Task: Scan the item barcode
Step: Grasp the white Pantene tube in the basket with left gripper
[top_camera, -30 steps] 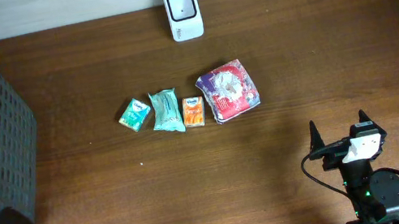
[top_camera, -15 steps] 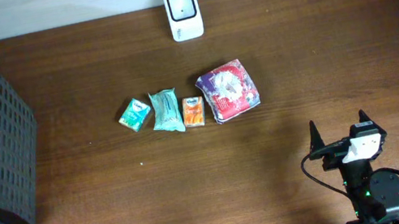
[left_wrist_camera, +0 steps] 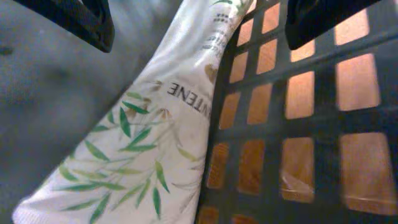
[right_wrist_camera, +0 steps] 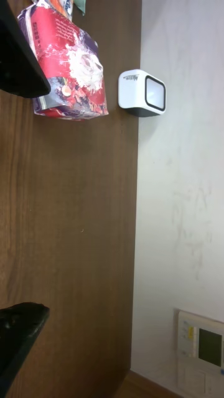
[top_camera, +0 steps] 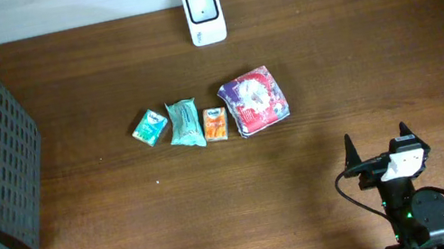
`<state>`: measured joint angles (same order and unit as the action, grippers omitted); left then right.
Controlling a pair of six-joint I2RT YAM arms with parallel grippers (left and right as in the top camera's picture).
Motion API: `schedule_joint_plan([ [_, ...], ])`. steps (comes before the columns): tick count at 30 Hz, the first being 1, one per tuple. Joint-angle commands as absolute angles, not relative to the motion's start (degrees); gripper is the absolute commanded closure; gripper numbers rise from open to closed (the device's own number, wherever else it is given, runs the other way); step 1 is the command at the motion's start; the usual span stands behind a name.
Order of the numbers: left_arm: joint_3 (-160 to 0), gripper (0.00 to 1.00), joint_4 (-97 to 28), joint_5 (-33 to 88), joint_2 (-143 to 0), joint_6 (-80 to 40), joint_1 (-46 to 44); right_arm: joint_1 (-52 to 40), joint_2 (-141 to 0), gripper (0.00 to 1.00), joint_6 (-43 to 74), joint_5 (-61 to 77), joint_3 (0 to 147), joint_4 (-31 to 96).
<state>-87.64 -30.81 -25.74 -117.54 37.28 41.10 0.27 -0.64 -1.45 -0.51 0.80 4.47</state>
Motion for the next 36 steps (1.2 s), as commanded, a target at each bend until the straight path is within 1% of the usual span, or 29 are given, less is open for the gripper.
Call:
schedule_joint_plan([
  [1, -84.86, 0.22, -27.81, -25.8, -117.54, 39.97, 41.82, 0.01, -0.36, 0.01, -1.06, -0.58, 0.32, 4.64],
  [3, -84.14, 0.27, -26.92, -25.26, -117.8, 39.92, 42.92, 0.01, -0.36, 0.01, -1.06, -0.58, 0.32, 4.64],
  [5, -84.14, 0.26, -26.96, -25.06, -118.3, 38.85, 44.93, 0.01, -0.36, 0.01, -1.06, -0.58, 0.32, 4.67],
  [7, -84.14, 0.25, -28.03, -19.7, -118.39, 36.69, 47.44, 0.01, -0.36, 0.01, -1.06, -0.58, 0.32, 4.67],
  [8, -84.14, 0.27, -28.97, -16.34, -118.41, 36.69, 48.31, 0.01, -0.36, 0.01, -1.06, -0.58, 0.32, 4.67],
  [10, -84.12, 0.41, -29.87, -12.53, -118.41, 36.69, 49.32, 0.01, -0.36, 0.01, -1.06, -0.58, 0.32, 4.67],
  [11, -84.12, 0.44, -30.52, -11.18, -118.41, 36.69, 49.3, 0.01, -0.36, 0.01, -1.06, -0.58, 0.32, 4.67],
  [14, -82.39, 0.45, -31.05, -5.17, -118.41, 36.69, 49.3, 0.01, -0.36, 0.01, -1.06, -0.58, 0.32, 4.67],
  [15, -81.25, 0.52, -30.92, -5.1, -118.41, 36.67, 49.3, 0.01, -0.36, 0.01, -1.06, -0.58, 0.32, 4.67],
  [16, -80.23, 0.67, -30.89, -5.13, -118.41, 36.67, 49.3, 0.01, -0.36, 0.01, -1.06, -0.58, 0.32, 4.67],
  [17, -79.85, 0.8, -31.05, -5.13, -118.41, 36.56, 49.3, 0.01, -0.36, 0.01, -1.06, -0.58, 0.32, 4.64],
  [18, -79.96, 0.88, -31.09, -5.1, -118.26, 34.92, 49.3, 0.01, -0.36, 0.01, -1.06, -0.58, 0.32, 4.67],
  [20, -80.09, 1.0, -30.87, -5.1, -116.88, 30.72, 49.12, 0.01, -0.36, 0.01, -1.06, -0.58, 0.32, 4.64],
  [22, -80.95, 1.0, -30.61, -4.91, -112.16, 25.3, 48.34, 0.01, -0.36, 0.01, -1.06, -0.58, 0.32, 4.64],
  [23, -82.0, 1.0, -30.63, -2.02, -109.1, 22.9, 47.7, 0.01, -0.36, 0.01, -1.06, -0.58, 0.32, 4.64],
  [25, -84.97, 1.0, -30.46, 9.39, -101.38, 16.12, 46.13, 0.01, -0.36, 0.01, -1.06, -0.58, 0.32, 4.64],
  [27, -87.88, 1.0, -30.06, 14.24, -94.7, 10.7, 43.72, 0.01, -0.36, 0.01, -1.06, -0.58, 0.32, 4.67],
  [29, -89.32, 1.0, -27.88, 14.44, -89.34, 6.72, 40.86, 0.01, -0.36, 0.01, -1.06, -0.58, 0.32, 4.64],
  [30, -89.45, 1.0, -25.04, 14.41, -84.58, 5.15, 38.02, 0.01, -0.36, 0.01, -1.06, -0.58, 0.32, 4.67],
  [33, -89.45, 1.0, -19.53, 14.37, -77.17, 4.78, 33.23, 0.01, -0.36, 0.01, -1.06, -0.58, 0.32, 4.67],
  [36, -89.45, 1.0, -17.89, 15.57, -71.59, -5.41, 28.56, 0.01, -0.36, 0.01, -1.06, -0.58, 0.32, 4.67],
])
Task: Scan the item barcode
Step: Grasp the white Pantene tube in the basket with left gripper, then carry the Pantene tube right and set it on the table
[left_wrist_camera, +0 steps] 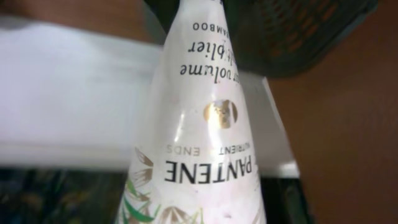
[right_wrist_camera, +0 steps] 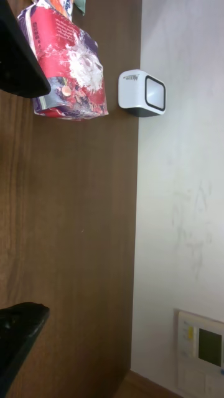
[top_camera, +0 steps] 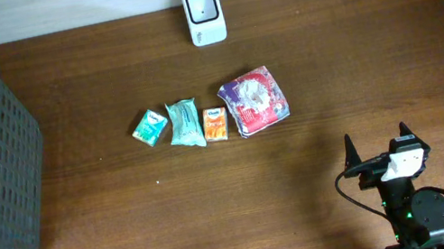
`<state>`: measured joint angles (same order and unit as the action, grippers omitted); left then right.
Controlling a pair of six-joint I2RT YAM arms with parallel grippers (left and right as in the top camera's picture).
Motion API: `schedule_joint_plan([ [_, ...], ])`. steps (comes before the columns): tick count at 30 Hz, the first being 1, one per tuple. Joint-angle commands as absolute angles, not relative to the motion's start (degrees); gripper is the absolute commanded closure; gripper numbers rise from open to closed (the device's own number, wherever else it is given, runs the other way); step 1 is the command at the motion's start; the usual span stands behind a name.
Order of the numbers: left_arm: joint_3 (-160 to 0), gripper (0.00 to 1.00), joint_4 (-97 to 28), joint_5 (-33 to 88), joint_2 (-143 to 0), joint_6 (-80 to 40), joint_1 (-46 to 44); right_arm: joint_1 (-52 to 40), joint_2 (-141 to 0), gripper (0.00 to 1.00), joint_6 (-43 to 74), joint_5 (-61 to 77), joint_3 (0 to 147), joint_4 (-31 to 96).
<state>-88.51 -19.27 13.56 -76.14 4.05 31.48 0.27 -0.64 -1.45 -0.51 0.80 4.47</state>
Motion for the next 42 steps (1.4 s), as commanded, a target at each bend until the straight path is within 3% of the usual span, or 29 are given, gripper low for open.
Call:
schedule_joint_plan([
  [1, -89.45, 1.0, -18.87, 19.29, -70.76, -7.16, 26.83, 0.01, -0.36, 0.01, -1.06, -0.58, 0.32, 4.67],
  [4, -88.86, 1.0, -23.81, 32.42, -70.94, -8.16, 19.29, 0.01, -0.36, 0.01, -1.06, -0.58, 0.32, 4.64],
  [8, -88.86, 1.0, -34.85, 28.69, -79.18, -8.14, 5.1, 0.01, -0.36, 0.01, -1.06, -0.58, 0.32, 4.64],
  [12, -88.86, 1.0, -36.84, 28.69, -89.21, -9.8, -5.32, 0.01, -0.36, 0.01, -1.06, -0.58, 0.32, 4.64],
  [20, -88.86, 1.0, -21.69, 22.68, -106.24, -37.91, -21.74, 0.01, -0.36, 0.01, -1.06, -0.58, 0.32, 4.64],
  [22, -88.86, 1.0, -13.45, 21.63, -109.62, -39.51, -27.07, 0.01, -0.36, 0.01, -1.06, -0.58, 0.32, 4.67],
  [27, -88.86, 1.0, -3.9, 1.37, -117.54, -42.65, -38.83, 0.01, -0.36, 0.01, -1.06, -0.58, 0.32, 4.64],
  [32, -88.86, 1.0, 5.65, -0.3, -125.75, -42.65, -43.4, 0.01, -0.36, 0.01, -1.06, -0.58, 0.32, 4.67],
  [36, -88.86, 0.77, 6.44, -0.23, -127.66, -42.65, -44.1, 0.01, -0.36, 0.01, -1.06, -0.58, 0.32, 4.67],
  [38, -88.86, 0.53, 6.66, -0.23, -127.66, -42.63, -44.1, 0.01, -0.36, 0.01, -1.06, -0.58, 0.32, 4.64],
  [42, -88.99, 0.42, 6.61, 1.83, -125.64, -40.1, -43.48, 0.01, -0.36, 0.01, -1.06, -0.58, 0.32, 4.67],
])
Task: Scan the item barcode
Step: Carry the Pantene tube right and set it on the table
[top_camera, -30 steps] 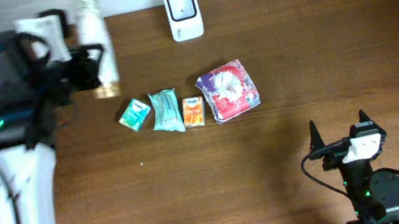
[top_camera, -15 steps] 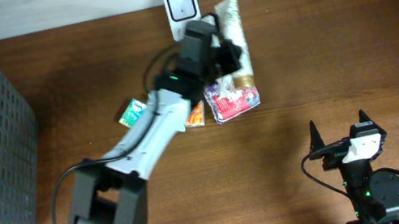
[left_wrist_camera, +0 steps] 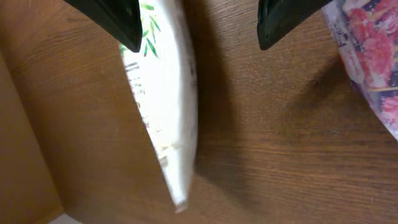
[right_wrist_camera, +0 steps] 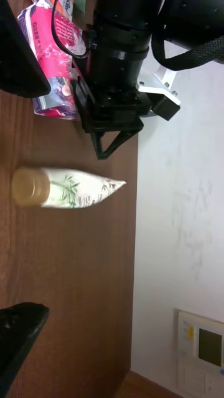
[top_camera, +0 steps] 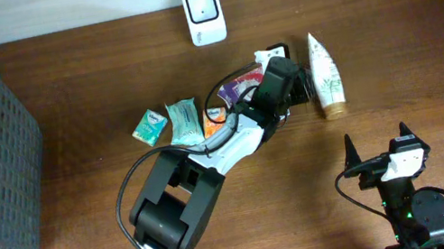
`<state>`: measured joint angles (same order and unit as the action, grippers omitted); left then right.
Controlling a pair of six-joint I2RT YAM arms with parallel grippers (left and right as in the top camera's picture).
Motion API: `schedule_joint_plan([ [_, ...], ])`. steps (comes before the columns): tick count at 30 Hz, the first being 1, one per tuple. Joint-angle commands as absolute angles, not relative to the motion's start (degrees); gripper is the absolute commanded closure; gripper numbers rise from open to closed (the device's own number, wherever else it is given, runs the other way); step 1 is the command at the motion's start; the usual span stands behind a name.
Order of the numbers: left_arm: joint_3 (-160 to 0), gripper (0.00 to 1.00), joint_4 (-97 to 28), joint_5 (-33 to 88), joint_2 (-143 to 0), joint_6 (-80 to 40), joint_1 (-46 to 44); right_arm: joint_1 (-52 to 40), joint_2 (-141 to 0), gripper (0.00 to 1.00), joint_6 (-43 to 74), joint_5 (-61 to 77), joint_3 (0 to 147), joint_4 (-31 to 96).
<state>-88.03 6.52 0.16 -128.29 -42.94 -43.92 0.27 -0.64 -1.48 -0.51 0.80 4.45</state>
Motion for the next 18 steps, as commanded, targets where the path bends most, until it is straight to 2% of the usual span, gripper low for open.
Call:
schedule_joint_plan([
  [1, -88.99, 0.41, 6.48, 3.05, -124.05, -38.61, -43.11, 0.01, -0.36, 0.01, -1.06, -0.58, 0.32, 4.67],
  [3, -88.99, 0.35, 4.64, 5.37, -119.94, -35.64, -42.06, 0.01, -0.36, 0.01, -1.06, -0.58, 0.32, 4.67],
  [8, -88.99, 0.21, -11.25, 5.32, -103.35, -27.07, -36.18, 0.01, -0.36, 0.01, -1.06, -0.58, 0.32, 4.67],
  [10, -88.99, 0.03, -22.24, 5.06, -94.83, -18.57, -30.83, 0.01, -0.36, 0.01, -1.06, -0.58, 0.32, 4.64],
  [11, -88.99, 0.01, -25.54, 4.82, -92.99, -16.91, -29.06, 0.01, -0.36, 0.01, -1.06, -0.58, 0.32, 4.64],
  [13, -88.99, 0.01, -34.48, 1.85, -89.36, -16.14, -23.51, 0.01, -0.36, 0.01, -1.06, -0.58, 0.32, 4.64],
  [18, -88.97, 0.01, -46.04, -0.47, -88.53, -16.16, -14.31, 0.01, -0.36, 0.01, -1.06, -0.58, 0.32, 4.64],
])
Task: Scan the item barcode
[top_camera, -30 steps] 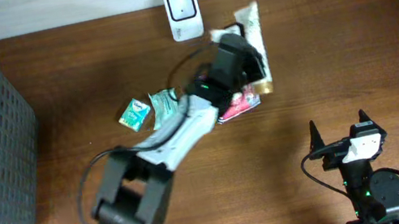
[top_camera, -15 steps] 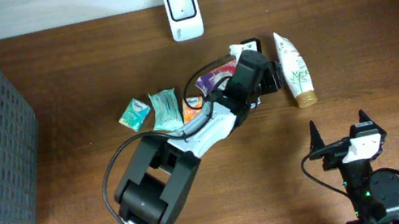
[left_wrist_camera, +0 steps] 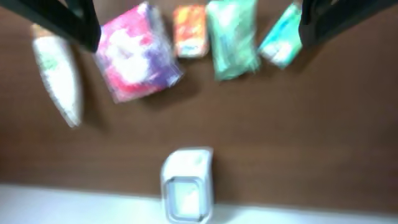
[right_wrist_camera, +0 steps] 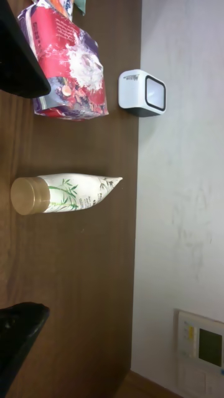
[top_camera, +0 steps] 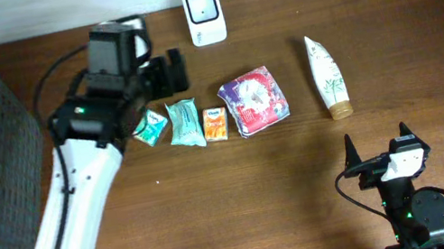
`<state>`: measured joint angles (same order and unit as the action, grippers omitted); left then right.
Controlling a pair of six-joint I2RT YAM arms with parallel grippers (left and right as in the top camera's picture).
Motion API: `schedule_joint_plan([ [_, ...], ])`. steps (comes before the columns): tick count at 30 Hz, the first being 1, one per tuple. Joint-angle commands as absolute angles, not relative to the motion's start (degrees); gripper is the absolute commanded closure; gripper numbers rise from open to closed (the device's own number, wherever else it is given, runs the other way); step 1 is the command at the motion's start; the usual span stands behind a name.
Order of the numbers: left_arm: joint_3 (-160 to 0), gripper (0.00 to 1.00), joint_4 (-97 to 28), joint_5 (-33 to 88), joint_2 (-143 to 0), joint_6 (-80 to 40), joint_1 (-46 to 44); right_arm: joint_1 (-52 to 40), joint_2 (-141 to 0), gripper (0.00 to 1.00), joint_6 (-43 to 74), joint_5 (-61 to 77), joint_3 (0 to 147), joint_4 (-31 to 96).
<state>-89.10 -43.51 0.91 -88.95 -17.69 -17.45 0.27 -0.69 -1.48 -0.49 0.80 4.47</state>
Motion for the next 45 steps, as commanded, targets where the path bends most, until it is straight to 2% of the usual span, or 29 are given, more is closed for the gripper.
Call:
schedule_joint_plan([
  [1, -88.97, 0.01, -46.85, -0.49, -88.53, -16.16, -12.88, 0.01, -0.36, 0.01, -1.06, -0.58, 0.32, 4.67],
  [5, -88.97, 0.01, -47.29, -0.47, -88.53, -16.16, -8.91, 0.01, -0.36, 0.01, -1.06, -0.58, 0.32, 4.67],
  [10, -88.97, 0.01, -47.31, -0.49, -88.53, -16.14, -8.78, 0.01, -0.36, 0.01, -1.06, -0.58, 0.32, 4.67],
  [13, -88.97, 0.01, -47.7, -9.28, -88.53, -16.16, -8.75, 0.01, -0.36, 0.01, -1.06, -0.58, 0.32, 4.67],
  [18, -88.97, 0.01, -47.64, -13.82, -88.53, -16.16, -8.78, 0.01, -0.36, 0.01, -1.06, -0.58, 0.32, 4.67],
  [28, -88.97, 0.01, -47.66, -13.78, -88.53, -16.16, -8.78, 0.01, -0.36, 0.01, -1.06, -0.58, 0.32, 4.64],
  [31, -88.97, 0.01, -47.66, -13.78, -88.53, -16.16, -8.78, 0.01, -0.36, 0.01, -7.94, -2.76, 0.32, 4.47],
  [34, -88.97, 0.01, -47.66, -13.78, -88.53, -16.16, -8.78, 0.01, -0.36, 0.01, -7.9, -2.39, 0.32, 2.74],
  [36, -88.97, 0.01, -47.66, -13.78, -88.53, -16.16, -8.78, 0.01, -0.36, 0.01, -1.61, 11.77, 0.32, 1.28],
  [38, -88.97, 0.01, -47.66, -13.78, -88.53, -16.16, -8.78, 0.01, -0.36, 0.01, 8.6, 35.48, 0.32, 1.17],
  [39, -88.97, 0.01, -47.66, -13.78, -88.53, -16.16, -8.78, 0.01, -0.36, 0.01, 9.13, 38.98, 0.32, 1.23],
  [42, -88.97, 0.01, -47.66, -13.78, -88.53, -16.16, -8.78, 0.01, -0.36, 0.01, 14.5, 38.37, 0.32, -11.38],
  [45, -88.97, 0.01, -47.66, -13.78, -88.53, -16.16, -8.78, 0.01, -0.36, 0.01, 14.5, 35.7, 0.34, -25.21],
])
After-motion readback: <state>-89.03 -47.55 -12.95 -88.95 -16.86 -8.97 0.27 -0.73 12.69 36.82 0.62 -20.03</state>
